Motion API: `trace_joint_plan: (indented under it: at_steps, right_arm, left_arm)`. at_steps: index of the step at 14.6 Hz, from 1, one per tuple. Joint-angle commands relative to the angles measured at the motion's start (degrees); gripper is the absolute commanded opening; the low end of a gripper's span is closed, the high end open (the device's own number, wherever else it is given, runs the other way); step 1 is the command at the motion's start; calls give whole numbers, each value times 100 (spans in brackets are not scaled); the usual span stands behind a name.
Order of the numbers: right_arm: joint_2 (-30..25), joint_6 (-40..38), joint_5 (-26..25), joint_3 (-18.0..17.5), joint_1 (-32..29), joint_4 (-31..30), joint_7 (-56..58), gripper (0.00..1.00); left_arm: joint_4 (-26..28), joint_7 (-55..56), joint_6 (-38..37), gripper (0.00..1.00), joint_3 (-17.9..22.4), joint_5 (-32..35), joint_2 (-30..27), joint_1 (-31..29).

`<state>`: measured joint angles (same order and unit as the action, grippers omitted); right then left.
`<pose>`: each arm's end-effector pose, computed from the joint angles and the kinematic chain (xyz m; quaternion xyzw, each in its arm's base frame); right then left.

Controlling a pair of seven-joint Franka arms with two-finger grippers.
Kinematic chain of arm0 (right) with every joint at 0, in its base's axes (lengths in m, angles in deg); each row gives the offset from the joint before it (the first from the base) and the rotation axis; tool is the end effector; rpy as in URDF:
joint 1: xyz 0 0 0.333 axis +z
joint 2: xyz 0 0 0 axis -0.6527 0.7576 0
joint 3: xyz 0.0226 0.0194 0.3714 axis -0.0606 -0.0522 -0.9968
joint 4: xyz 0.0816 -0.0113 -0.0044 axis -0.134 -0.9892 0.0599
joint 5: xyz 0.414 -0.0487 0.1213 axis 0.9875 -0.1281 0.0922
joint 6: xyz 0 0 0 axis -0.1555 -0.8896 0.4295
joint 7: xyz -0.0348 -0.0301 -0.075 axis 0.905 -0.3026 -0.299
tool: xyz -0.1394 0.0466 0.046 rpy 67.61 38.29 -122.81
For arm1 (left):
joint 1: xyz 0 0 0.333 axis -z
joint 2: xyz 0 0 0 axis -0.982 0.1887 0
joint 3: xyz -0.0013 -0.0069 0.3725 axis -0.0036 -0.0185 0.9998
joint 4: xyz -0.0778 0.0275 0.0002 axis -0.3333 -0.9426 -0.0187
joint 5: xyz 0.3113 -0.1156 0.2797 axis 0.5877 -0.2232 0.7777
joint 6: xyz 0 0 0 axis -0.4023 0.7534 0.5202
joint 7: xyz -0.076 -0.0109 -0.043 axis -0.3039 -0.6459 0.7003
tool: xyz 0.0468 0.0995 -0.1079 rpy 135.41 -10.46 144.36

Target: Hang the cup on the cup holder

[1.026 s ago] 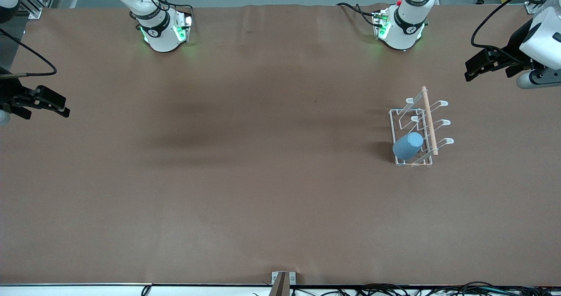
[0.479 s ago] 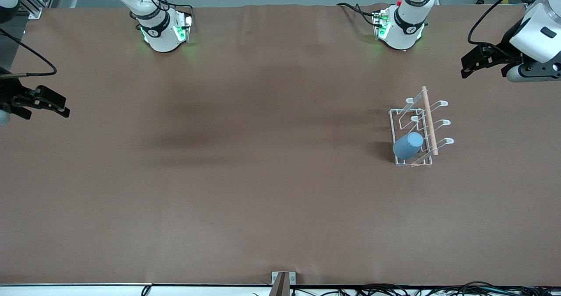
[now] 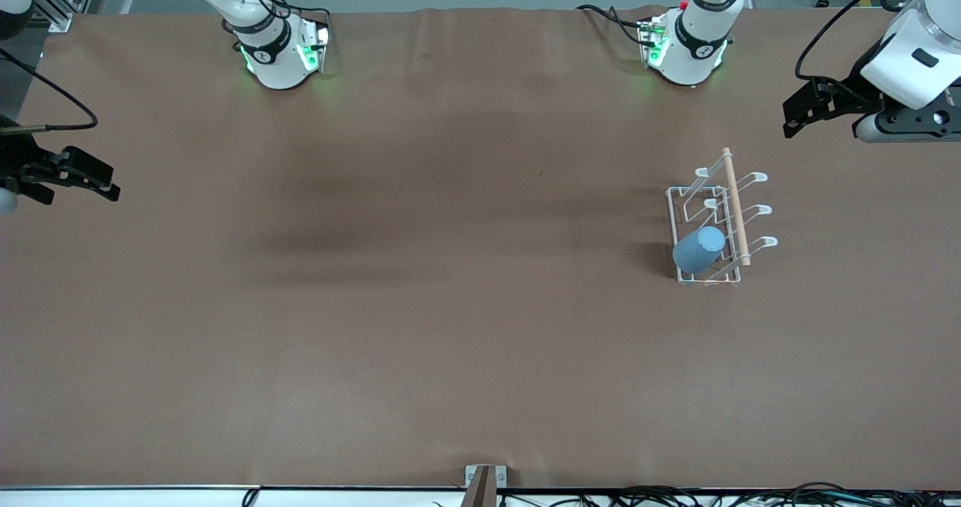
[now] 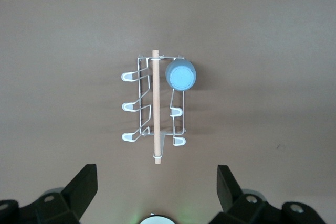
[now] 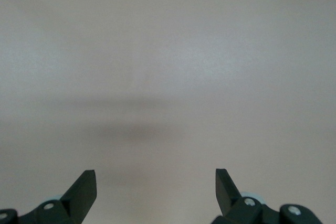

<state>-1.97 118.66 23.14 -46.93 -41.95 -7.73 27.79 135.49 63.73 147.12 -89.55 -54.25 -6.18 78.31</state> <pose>0.6196 -0.0274 0.6173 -0.9997 -0.0189 -0.0133 0.0076 0.5390 -0.0747 0.6423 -0.9998 0.0129 0.0141 0.0096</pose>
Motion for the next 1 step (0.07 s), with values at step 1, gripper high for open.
trace_joint_plan:
  at_steps: [1]
  right_arm:
    - [-42,-47,55,14,33,18,-90,100]
  left_arm:
    - [110,-59,89,100,5,28,-127,20]
